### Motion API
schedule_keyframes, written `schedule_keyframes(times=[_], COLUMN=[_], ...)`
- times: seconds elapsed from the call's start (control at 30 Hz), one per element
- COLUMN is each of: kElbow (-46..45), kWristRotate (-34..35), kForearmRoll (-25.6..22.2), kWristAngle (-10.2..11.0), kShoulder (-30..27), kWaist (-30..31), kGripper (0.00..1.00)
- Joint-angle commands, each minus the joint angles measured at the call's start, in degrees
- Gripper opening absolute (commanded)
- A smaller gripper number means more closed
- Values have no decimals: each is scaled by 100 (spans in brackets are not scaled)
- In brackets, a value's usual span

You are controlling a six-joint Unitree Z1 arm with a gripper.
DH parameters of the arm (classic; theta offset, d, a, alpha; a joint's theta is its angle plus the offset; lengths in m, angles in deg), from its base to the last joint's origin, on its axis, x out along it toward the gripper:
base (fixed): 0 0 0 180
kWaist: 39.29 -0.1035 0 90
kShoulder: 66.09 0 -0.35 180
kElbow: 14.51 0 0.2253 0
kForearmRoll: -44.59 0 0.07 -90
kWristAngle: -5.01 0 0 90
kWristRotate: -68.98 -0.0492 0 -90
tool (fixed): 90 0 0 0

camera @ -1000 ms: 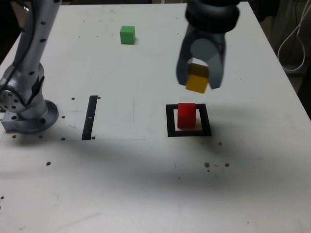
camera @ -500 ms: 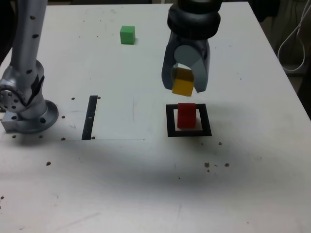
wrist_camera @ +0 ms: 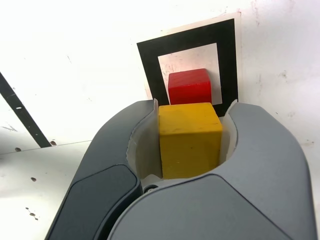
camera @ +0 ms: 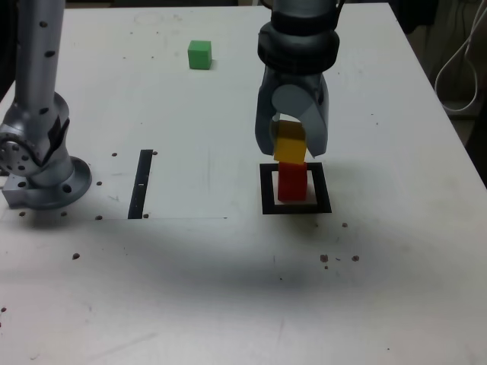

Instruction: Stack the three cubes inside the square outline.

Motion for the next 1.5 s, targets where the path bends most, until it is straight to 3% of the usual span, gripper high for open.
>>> schedule_keyframes(times=[0.0, 0.5, 0.93, 1.47], kElbow=[-84, -509, -485, -400], kWristRotate=[19, 43, -31, -212], kForearmRoll=[105, 526, 617, 424], kWristAngle=[-16, -89, -135, -101], kShoulder=[-17, -76, 136, 157], kWaist=[7, 7, 7, 7], kGripper=[10, 15, 38, 98])
